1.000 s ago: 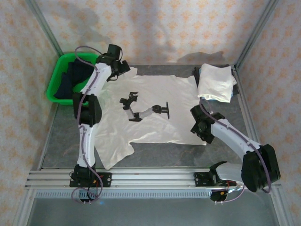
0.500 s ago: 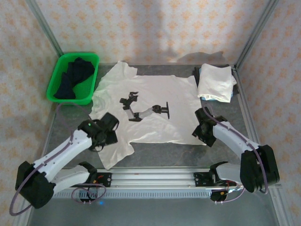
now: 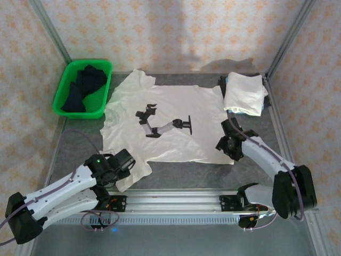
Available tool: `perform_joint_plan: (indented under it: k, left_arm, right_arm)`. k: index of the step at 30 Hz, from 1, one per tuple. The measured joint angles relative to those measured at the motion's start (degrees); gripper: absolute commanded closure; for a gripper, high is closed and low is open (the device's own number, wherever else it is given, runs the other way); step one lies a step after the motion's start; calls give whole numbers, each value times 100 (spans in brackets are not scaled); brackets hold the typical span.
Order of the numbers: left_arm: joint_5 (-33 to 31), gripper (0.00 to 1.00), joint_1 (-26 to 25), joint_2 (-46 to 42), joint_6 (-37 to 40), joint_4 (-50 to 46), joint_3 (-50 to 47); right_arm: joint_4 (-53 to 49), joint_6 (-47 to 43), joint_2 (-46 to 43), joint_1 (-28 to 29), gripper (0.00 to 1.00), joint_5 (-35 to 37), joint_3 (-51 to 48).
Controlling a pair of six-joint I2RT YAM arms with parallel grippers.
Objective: Fold and stack the t-shirts
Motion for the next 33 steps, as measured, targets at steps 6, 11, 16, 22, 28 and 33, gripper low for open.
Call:
perform_joint_plan:
  k: [6,11,16,22,28,33]
  left_arm:
    - [-9,35,-63,70,-28,42,-118]
    - [-4,35,-66,219,-4,35,-118]
    - [7,36,-96,227,83,74,-175]
    - [129,34,-103,424,138,234,-404]
    - [271,38,-103,474,140,494,-627]
    - [490,42,-210,479,96,776,-896]
  right_arm:
    - [28,2,-334,0,30,15,-417]
    - [-44,9,-374,0,30,13,-621]
    - [-109,28,-664,0,29,9,-717]
    - [-138,140,-678,4,29,-96,-769]
    - [-151,262,-566,7,29,-59,-769]
    - [-151,501,-505,7,30,44,-855]
